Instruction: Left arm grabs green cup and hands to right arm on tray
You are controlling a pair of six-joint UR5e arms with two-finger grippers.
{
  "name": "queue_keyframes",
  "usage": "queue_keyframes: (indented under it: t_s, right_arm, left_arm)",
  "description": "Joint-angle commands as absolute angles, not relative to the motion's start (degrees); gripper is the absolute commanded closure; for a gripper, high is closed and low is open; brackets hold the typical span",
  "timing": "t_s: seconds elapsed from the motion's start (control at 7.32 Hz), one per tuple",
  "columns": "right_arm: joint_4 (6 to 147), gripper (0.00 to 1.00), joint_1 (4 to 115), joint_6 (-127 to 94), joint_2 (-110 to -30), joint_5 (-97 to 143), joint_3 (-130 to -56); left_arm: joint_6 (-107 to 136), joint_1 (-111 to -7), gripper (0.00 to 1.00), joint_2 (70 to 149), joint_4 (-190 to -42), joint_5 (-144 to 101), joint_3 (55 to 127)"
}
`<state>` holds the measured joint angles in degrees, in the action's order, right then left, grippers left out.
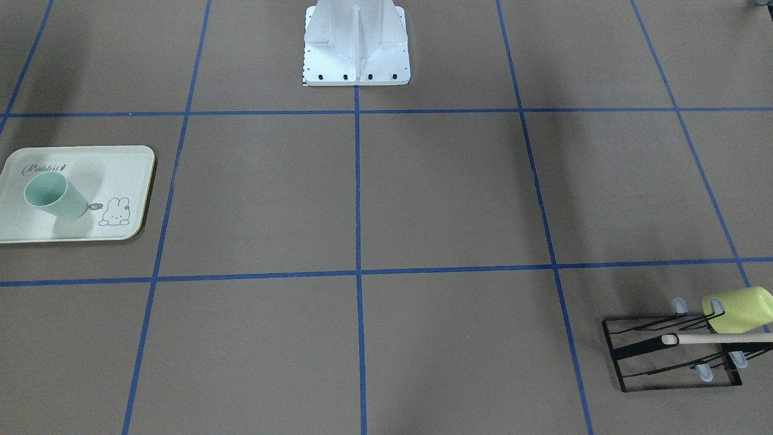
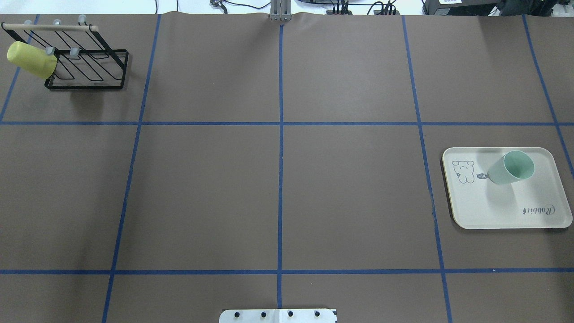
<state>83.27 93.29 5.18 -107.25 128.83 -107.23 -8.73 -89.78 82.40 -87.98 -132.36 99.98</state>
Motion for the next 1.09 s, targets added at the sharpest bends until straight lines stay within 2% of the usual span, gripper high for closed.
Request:
queue_keyframes:
  t_s: [0.0, 0.96]
  right_arm:
    - [82.6, 0.00, 93.3, 4.0, -107.1, 128.9, -107.1]
    - [82.7, 0.00, 88.8, 4.0, -106.1, 129.5, -107.1]
  left_arm:
    - [-8.8, -89.9, 0.00, 82.1, -88.2, -132.2, 100.4]
    - [-9.0, -89.8, 0.00, 81.6, -88.2, -131.9, 101.0]
